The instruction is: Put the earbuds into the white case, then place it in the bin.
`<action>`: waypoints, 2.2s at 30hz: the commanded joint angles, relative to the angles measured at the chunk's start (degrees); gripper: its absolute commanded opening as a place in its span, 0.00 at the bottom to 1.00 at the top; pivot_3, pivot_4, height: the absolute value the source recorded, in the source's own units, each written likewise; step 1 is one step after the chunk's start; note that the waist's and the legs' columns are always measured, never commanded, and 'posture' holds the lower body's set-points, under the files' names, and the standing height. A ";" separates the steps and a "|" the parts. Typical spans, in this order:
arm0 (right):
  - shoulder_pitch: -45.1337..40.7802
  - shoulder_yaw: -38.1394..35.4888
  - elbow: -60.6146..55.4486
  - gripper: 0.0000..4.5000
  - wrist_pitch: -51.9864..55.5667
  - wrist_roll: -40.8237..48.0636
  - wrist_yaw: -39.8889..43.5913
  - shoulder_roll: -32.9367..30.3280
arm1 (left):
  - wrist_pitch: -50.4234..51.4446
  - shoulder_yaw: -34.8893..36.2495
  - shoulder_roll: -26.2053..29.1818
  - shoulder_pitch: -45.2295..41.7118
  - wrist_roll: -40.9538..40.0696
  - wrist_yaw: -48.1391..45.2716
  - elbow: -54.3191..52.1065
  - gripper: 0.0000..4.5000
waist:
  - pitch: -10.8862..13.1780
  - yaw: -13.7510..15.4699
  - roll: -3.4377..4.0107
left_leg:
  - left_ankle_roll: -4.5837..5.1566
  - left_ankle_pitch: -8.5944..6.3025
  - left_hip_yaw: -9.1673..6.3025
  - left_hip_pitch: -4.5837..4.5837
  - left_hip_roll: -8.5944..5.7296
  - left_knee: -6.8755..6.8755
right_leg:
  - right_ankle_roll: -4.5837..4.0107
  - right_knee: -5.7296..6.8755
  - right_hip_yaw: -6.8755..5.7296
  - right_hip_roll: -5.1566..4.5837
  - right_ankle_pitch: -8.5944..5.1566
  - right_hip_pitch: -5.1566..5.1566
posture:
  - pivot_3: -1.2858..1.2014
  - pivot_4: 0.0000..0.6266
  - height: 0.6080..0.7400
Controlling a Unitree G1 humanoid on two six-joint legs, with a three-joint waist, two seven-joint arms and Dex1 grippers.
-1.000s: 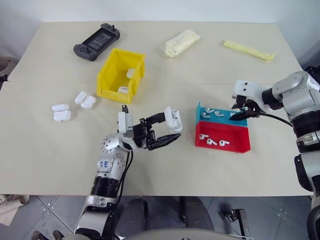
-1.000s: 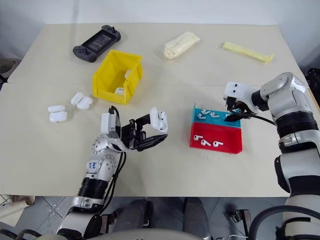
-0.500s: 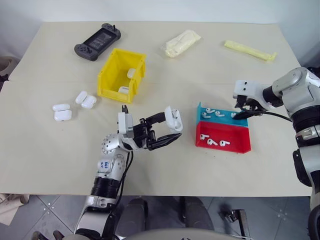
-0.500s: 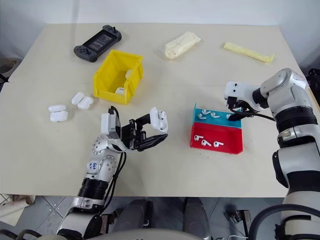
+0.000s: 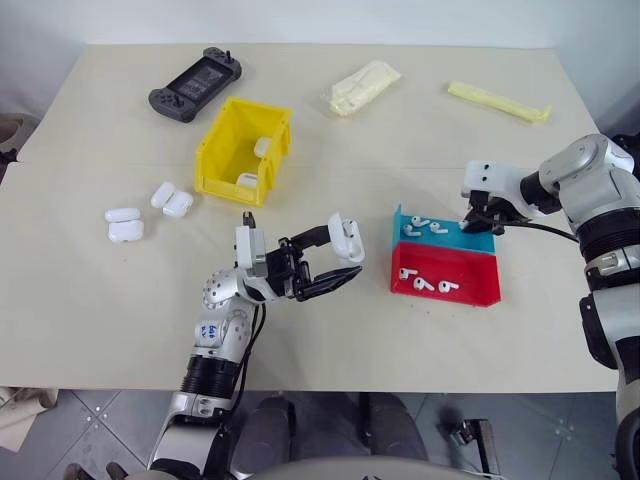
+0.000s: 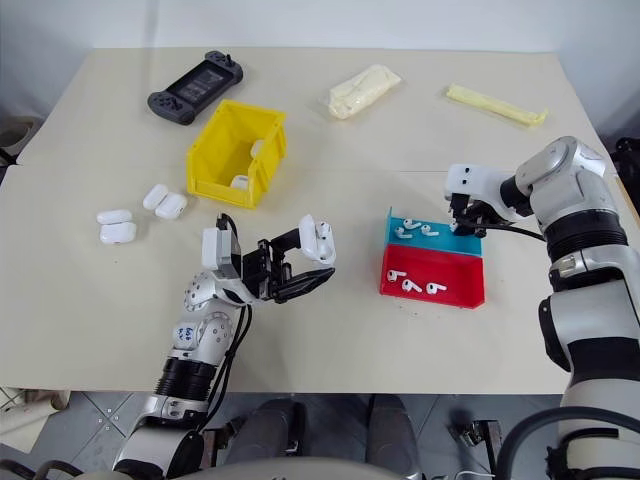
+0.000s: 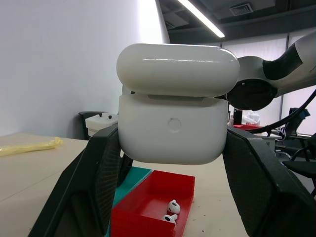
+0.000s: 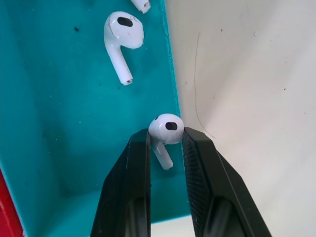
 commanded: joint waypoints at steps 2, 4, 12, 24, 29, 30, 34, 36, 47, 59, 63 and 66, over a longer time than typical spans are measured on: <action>0.87 0.08 1.25 0.16 -0.07 -0.89 0.22 0.21 | -0.73 -0.25 0.07 0.55 -0.13 0.26 -2.88 0.61 | 0.00 -0.01 0.00 | 0.00 0.00 0.00 0.00 0.00 0.00 | 0.00 0.00 0.00 0.00 0.00 0.00 | 0.52 0.24 1.00; 0.92 -0.08 1.15 0.16 -0.06 -0.77 0.19 0.14 | -0.69 -0.26 0.08 0.54 -0.14 0.29 -2.91 0.61 | 0.00 0.00 0.00 | 0.00 0.00 0.00 0.00 0.00 0.00 | 0.00 0.00 0.00 0.00 0.00 0.00 | 0.52 0.24 1.00; -0.60 -7.92 -5.00 0.16 5.46 6.14 2.07 -2.41 | -0.49 -0.13 0.25 0.37 -0.35 0.17 -3.07 0.61 | 0.02 0.02 0.03 | 0.00 0.00 0.01 -0.05 0.00 -0.03 | 0.00 0.00 0.01 -0.01 0.00 -0.07 | 0.52 0.24 1.00; 28.27 -39.03 -56.72 0.16 40.76 51.28 -1.90 2.89 | 2.87 -0.15 -0.41 -3.35 -1.11 0.05 -0.73 0.61 | 0.06 0.46 0.05 | -0.01 -0.02 -0.10 -0.12 0.01 0.08 | 0.02 0.06 -0.10 -0.02 0.01 -0.04 | 0.52 0.24 1.00; 30.37 -47.32 -67.39 0.16 60.61 71.75 -17.15 11.93 | 4.10 -0.14 -0.23 -4.44 -0.84 0.02 -0.28 0.61 | 0.06 0.41 0.06 | -0.03 -0.03 -0.15 -0.10 0.02 0.11 | -0.02 0.12 -0.08 -0.02 0.03 -0.04 | 0.52 0.24 1.00; 30.86 -47.75 -69.04 0.16 62.63 75.01 -19.19 13.13 | 4.27 -0.10 -0.28 -4.65 -0.83 0.06 -0.20 0.61 | 0.06 0.42 0.06 | -0.05 -0.04 -0.19 -0.09 0.03 0.10 | -0.03 0.14 -0.09 -0.02 0.03 -0.04 | 0.52 0.24 1.00; 31.99 -48.07 -71.88 0.16 65.09 82.95 -27.03 16.82 | 4.68 -0.15 -0.63 -5.31 -0.55 0.39 0.07 0.61 | 0.06 0.69 0.06 | -0.03 -0.04 -0.19 -0.11 -0.03 0.11 | -0.04 0.13 -0.07 -0.05 0.04 -0.04 | 0.52 0.24 1.00; 32.91 -46.95 -72.61 0.16 64.95 85.52 -29.27 17.59 | 4.74 -0.37 -1.04 -5.49 -0.51 0.66 -0.09 0.61 | 0.06 0.96 0.06 | -0.02 -0.05 -0.16 -0.11 -0.05 0.11 | -0.04 0.13 -0.05 -0.06 0.04 -0.04 | 0.52 0.24 1.00; 36.17 -40.96 -72.54 0.16 58.74 86.84 -33.71 17.64 | 5.81 -0.43 -2.52 -4.99 -1.09 2.02 -2.46 0.61 | 0.06 0.92 0.06 | 0.02 -0.07 -0.09 -0.10 -0.04 0.09 | -0.04 0.13 -0.01 -0.01 0.04 -0.06 | 0.52 0.24 1.00; 38.47 -35.26 -73.50 0.16 55.36 84.29 -33.83 15.53 | 5.70 -0.53 -2.69 -4.58 -0.85 2.63 -2.88 0.61 | 0.06 0.96 0.06 | 0.03 -0.07 -0.10 -0.10 -0.03 0.08 | -0.04 0.12 -0.01 0.00 0.04 -0.06 | 0.52 0.24 1.00; 38.82 -33.94 -73.80 0.16 54.89 85.20 -34.21 14.77 | 5.57 -0.55 -2.94 -4.62 -0.76 2.88 -2.87 0.61 | 0.06 0.98 0.06 | 0.04 -0.08 -0.10 -0.11 -0.03 0.07 | -0.04 0.11 -0.01 0.00 0.04 -0.06 | 0.52 0.24 1.00; 38.69 -32.20 -74.46 0.16 54.26 83.75 -34.41 14.01 | 5.33 -0.57 -3.18 -4.81 -0.56 2.99 -2.71 0.61 | 0.06 1.01 0.05 | 0.04 -0.08 -0.10 -0.10 -0.02 0.07 | -0.04 0.11 -0.02 0.00 0.04 -0.06 | 0.52 0.24 1.00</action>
